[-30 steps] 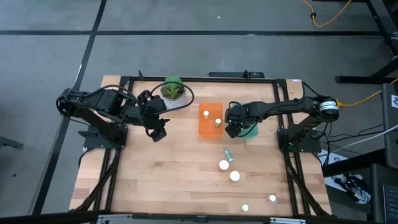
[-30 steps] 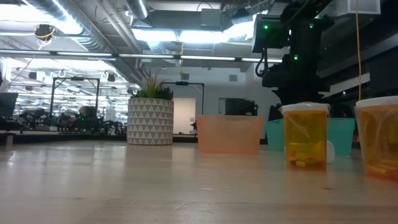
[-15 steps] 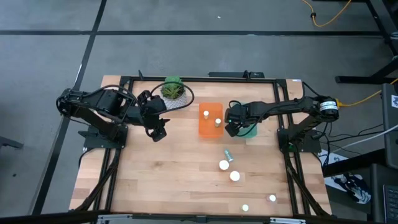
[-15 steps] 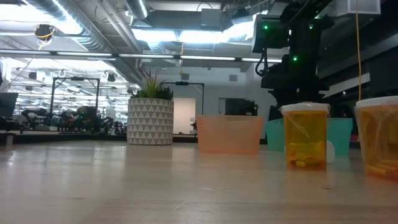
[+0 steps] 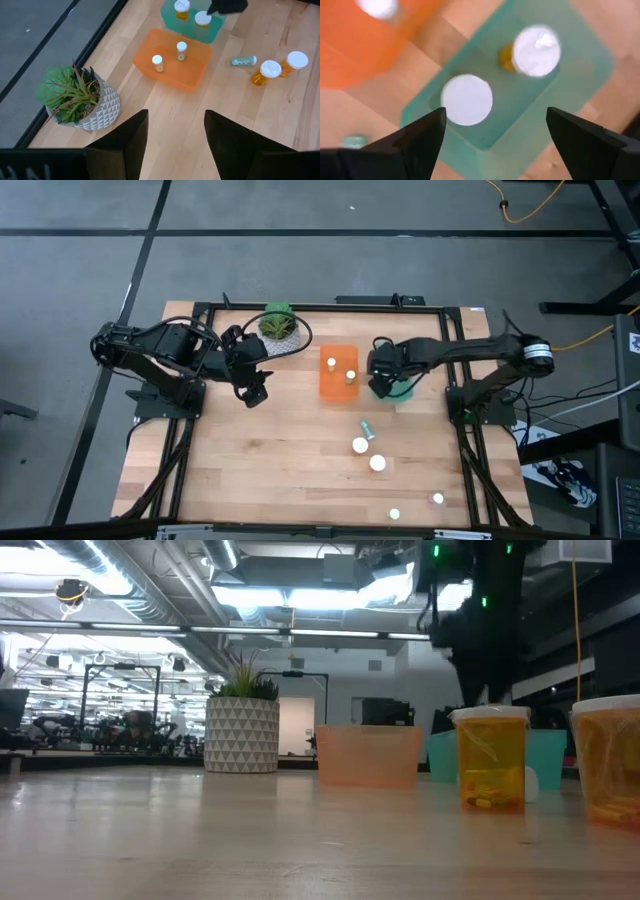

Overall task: Pick and place medicine bottles into bin by pill shape (circle, oval)
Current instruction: Put the large orange bottle into the green bin

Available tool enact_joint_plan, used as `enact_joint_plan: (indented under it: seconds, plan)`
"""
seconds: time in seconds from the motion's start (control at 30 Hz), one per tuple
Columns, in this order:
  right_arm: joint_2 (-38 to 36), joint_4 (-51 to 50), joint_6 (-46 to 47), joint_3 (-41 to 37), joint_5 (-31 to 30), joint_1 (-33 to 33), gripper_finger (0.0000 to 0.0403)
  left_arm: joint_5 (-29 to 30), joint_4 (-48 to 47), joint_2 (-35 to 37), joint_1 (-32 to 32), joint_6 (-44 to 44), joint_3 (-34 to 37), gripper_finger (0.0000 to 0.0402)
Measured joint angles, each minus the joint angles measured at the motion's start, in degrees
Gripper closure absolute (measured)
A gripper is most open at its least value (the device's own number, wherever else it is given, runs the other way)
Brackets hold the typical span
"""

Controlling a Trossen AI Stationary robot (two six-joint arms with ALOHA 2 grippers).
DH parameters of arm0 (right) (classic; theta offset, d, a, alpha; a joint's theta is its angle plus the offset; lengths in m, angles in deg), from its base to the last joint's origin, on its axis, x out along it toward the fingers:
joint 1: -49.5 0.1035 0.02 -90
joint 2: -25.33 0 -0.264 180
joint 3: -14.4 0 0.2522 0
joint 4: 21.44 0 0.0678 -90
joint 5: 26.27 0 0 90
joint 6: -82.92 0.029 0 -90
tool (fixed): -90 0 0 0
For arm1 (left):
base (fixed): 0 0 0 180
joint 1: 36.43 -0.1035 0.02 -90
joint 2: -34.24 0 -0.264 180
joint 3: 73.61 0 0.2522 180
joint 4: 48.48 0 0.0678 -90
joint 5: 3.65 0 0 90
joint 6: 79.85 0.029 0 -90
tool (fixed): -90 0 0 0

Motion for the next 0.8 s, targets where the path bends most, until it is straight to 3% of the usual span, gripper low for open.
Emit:
enact_joint_plan:
  seconds: [0.3,0.53,0.8]
  plan:
    - [-5.21,0.33,-0.33,9.64,-0.08,7.84,0.0059,0.0,0.0,-0.02,-0.01,-0.02,0.0,0.0215]
    - [-2.78,5.36,-6.35,5.87,-2.59,11.55,0.0059,0.01,0.04,-0.02,0.0,-0.02,1.99,0.0215]
    - [2.85,5.96,-6.7,2.43,-7.43,11.72,0.0059,-0.02,0.06,-0.04,0.01,-0.39,6.01,0.0215]
